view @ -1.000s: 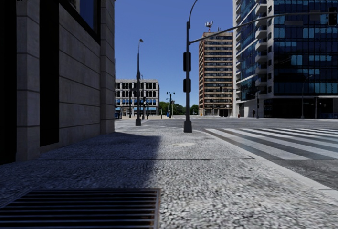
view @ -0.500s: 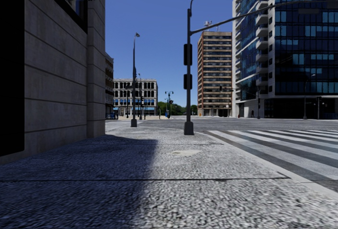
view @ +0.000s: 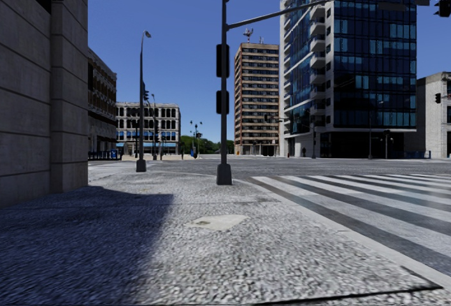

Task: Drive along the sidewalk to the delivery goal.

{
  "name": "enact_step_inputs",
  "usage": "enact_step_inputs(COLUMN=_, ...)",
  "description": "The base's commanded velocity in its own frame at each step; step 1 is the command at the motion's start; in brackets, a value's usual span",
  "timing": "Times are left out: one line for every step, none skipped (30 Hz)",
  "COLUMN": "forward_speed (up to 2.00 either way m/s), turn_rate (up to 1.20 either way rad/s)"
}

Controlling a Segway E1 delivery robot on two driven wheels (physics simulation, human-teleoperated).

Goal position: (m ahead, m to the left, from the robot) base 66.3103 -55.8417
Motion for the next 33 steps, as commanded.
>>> enact_step_inputs(forward_speed=2.00, turn_rate=-0.37)
enact_step_inputs(forward_speed=2.00, turn_rate=-0.37)
enact_step_inputs(forward_speed=2.00, turn_rate=-0.37)
enact_step_inputs(forward_speed=2.00, turn_rate=-0.37)
enact_step_inputs(forward_speed=2.00, turn_rate=-0.37)
enact_step_inputs(forward_speed=2.00, turn_rate=-0.37)
enact_step_inputs(forward_speed=2.00, turn_rate=-0.37)
enact_step_inputs(forward_speed=2.00, turn_rate=-0.37)
enact_step_inputs(forward_speed=2.00, turn_rate=-0.37)
enact_step_inputs(forward_speed=2.00, turn_rate=-0.37)
enact_step_inputs(forward_speed=2.00, turn_rate=-0.37)
enact_step_inputs(forward_speed=2.00, turn_rate=-0.38)
enact_step_inputs(forward_speed=2.00, turn_rate=-0.42)
enact_step_inputs(forward_speed=2.00, turn_rate=-0.42)
enact_step_inputs(forward_speed=2.00, turn_rate=-0.45)
enact_step_inputs(forward_speed=2.00, turn_rate=-0.47)
enact_step_inputs(forward_speed=2.00, turn_rate=-0.48)
enact_step_inputs(forward_speed=2.00, turn_rate=-0.48)
enact_step_inputs(forward_speed=2.00, turn_rate=-0.49)
enact_step_inputs(forward_speed=2.00, turn_rate=-0.52)
enact_step_inputs(forward_speed=2.00, turn_rate=-0.54)
enact_step_inputs(forward_speed=2.00, turn_rate=-0.54)
enact_step_inputs(forward_speed=2.00, turn_rate=-0.55)
enact_step_inputs(forward_speed=2.00, turn_rate=-0.55)
enact_step_inputs(forward_speed=2.00, turn_rate=-0.55)
enact_step_inputs(forward_speed=2.00, turn_rate=-0.55)
enact_step_inputs(forward_speed=2.00, turn_rate=-0.55)
enact_step_inputs(forward_speed=2.00, turn_rate=-0.55)
enact_step_inputs(forward_speed=2.00, turn_rate=-0.55)
enact_step_inputs(forward_speed=2.00, turn_rate=-0.55)
enact_step_inputs(forward_speed=2.00, turn_rate=-0.55)
enact_step_inputs(forward_speed=2.00, turn_rate=-0.55)
enact_step_inputs(forward_speed=2.00, turn_rate=-0.55)
